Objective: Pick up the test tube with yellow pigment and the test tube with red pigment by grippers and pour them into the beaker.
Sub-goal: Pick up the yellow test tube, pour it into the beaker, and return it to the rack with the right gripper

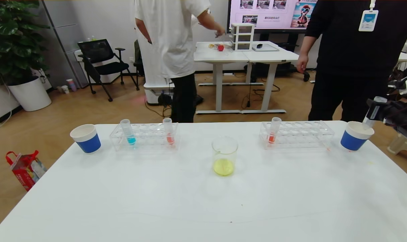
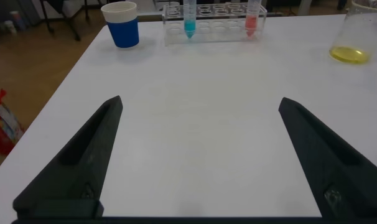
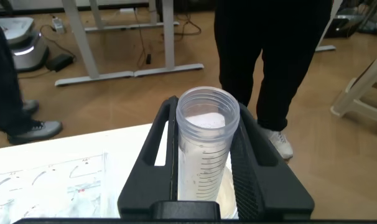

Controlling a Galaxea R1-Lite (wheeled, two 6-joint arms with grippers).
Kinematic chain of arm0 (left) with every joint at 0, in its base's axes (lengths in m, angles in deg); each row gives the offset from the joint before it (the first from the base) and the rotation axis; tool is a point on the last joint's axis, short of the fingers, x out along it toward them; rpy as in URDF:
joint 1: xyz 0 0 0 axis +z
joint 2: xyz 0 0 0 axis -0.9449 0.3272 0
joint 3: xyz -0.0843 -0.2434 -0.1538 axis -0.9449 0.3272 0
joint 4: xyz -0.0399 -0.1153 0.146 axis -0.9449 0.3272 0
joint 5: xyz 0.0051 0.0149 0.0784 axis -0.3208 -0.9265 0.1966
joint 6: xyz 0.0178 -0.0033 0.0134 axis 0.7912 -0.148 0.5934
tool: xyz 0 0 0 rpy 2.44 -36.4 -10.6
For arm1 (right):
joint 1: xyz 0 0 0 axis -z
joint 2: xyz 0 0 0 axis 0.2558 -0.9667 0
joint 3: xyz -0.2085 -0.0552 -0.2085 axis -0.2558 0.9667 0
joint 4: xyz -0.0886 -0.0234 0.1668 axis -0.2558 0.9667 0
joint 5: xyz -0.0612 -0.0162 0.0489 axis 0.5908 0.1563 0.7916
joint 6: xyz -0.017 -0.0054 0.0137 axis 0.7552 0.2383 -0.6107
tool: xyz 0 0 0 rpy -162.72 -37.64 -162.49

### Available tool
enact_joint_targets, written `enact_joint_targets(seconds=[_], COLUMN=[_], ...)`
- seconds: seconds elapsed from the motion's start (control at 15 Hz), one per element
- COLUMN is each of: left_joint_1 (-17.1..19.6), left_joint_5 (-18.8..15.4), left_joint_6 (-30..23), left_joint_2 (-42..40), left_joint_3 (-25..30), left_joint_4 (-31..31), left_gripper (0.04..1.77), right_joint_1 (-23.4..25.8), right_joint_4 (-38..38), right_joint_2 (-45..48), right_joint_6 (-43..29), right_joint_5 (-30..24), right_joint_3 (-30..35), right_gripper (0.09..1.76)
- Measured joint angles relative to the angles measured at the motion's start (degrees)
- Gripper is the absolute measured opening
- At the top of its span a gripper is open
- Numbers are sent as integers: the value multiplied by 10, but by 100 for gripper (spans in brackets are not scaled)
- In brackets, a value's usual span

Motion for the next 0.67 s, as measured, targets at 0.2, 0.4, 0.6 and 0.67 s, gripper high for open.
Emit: enact_joint_targets(seconds=[0.2,0.4,0.6,0.67], left_joint_1=[0,0,0,0], left_joint_5=[0,0,0,0], left_joint_6=[0,0,0,0], left_joint_2=[0,0,0,0], left_joint_3=[0,0,0,0], left_joint_4=[0,0,0,0], left_gripper=[175,175,175,175], right_joint_1=[6,11,14,14], right_joint_4=[-47,-51,-51,-53], right_joint_2=[-45,-69,-78,-79], right_joint_6=[2,2,0,0], right_joint_5=[0,0,-2,-3], right_joint_3=[12,15,22,24], right_gripper=[50,50,58,81])
